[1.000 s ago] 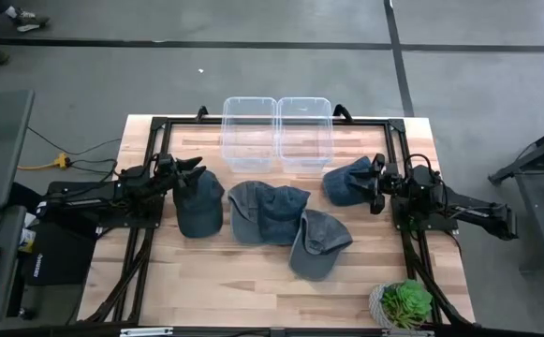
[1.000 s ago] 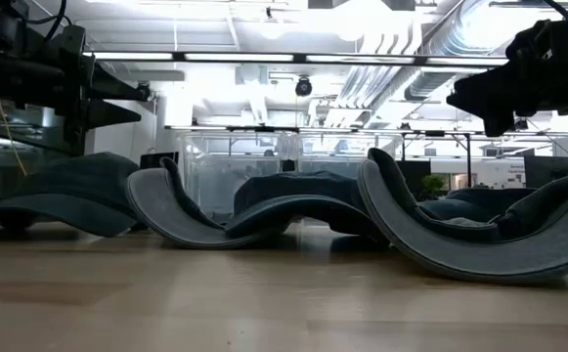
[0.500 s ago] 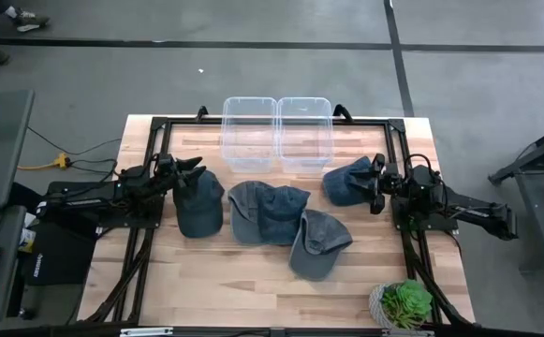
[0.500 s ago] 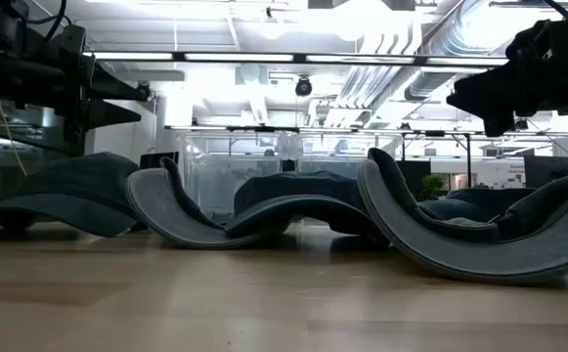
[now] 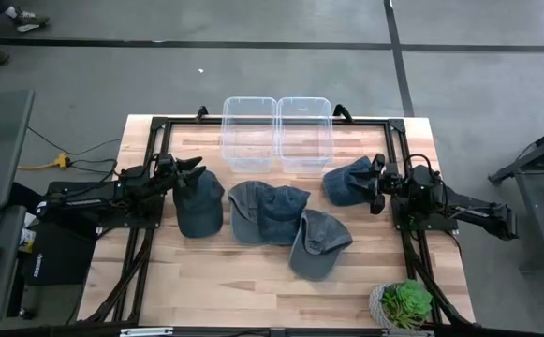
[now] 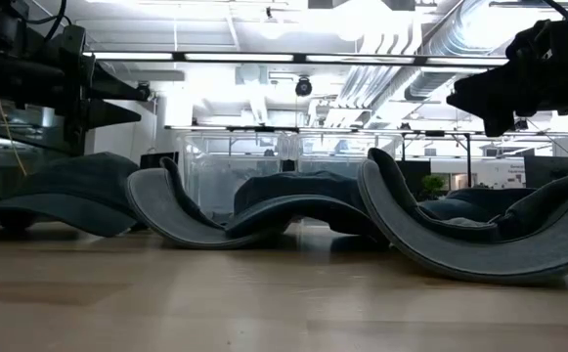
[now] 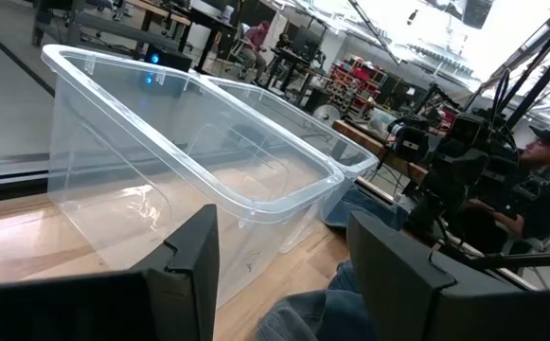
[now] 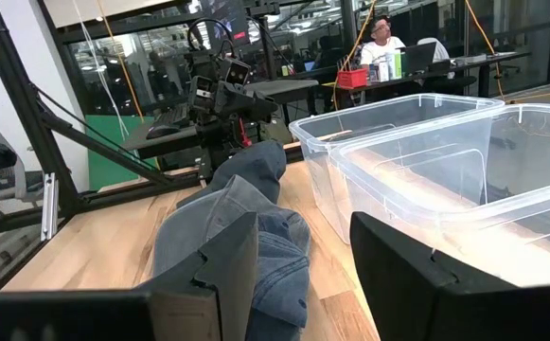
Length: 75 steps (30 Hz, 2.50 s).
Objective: Pick & Place hat
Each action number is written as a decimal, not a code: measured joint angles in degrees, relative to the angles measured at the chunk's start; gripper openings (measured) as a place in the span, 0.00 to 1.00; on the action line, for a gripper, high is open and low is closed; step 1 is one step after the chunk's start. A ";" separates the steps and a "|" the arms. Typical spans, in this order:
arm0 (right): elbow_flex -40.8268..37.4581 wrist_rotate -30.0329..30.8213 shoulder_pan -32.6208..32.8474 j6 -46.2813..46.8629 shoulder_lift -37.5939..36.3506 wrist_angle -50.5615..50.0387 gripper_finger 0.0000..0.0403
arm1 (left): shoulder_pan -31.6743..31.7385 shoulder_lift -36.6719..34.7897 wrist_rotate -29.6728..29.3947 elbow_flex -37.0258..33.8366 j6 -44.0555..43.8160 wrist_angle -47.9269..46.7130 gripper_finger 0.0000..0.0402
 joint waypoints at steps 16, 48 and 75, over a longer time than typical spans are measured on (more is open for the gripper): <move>0.01 0.00 0.00 0.00 0.01 -0.01 0.41 | -0.01 0.01 0.01 0.00 -0.01 0.00 0.44; -0.01 -0.01 0.02 -0.01 0.01 0.00 0.41 | -0.02 0.02 -0.26 0.00 0.08 3.53 0.44; -0.01 0.00 0.01 0.00 0.01 0.00 0.41 | -0.02 22.76 -9.89 36.23 -25.40 -40.70 0.44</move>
